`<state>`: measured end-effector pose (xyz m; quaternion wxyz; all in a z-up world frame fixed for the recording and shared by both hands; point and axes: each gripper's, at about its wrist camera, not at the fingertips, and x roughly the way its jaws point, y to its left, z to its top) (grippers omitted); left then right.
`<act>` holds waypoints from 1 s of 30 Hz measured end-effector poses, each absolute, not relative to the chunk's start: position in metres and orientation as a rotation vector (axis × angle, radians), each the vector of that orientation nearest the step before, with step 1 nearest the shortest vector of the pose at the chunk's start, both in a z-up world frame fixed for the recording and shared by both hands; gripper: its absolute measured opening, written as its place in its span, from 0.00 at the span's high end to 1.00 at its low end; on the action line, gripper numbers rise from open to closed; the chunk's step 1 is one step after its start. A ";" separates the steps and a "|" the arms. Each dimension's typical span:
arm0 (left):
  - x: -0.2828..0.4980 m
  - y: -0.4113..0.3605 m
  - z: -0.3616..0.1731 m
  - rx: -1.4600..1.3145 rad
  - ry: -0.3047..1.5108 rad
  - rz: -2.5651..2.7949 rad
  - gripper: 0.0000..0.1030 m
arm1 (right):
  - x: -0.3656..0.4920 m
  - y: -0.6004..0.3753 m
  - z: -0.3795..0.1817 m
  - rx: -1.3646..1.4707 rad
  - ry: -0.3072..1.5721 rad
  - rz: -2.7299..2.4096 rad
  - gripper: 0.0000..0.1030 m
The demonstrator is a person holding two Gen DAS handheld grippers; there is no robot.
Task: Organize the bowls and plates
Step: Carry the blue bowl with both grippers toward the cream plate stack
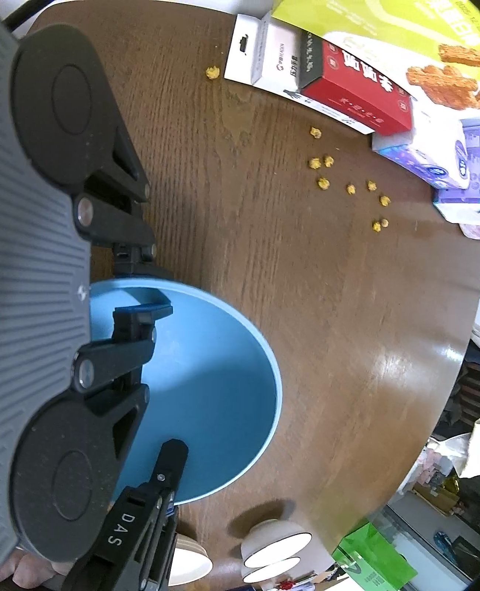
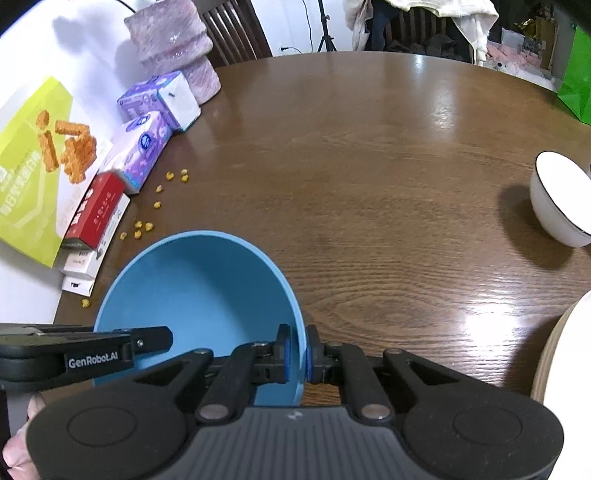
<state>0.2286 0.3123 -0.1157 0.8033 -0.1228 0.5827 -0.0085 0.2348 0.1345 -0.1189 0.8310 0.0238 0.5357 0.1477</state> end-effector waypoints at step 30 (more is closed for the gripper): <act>0.238 0.313 -0.135 -0.196 1.278 -0.040 0.64 | 0.241 0.143 -0.140 0.061 1.182 0.280 0.85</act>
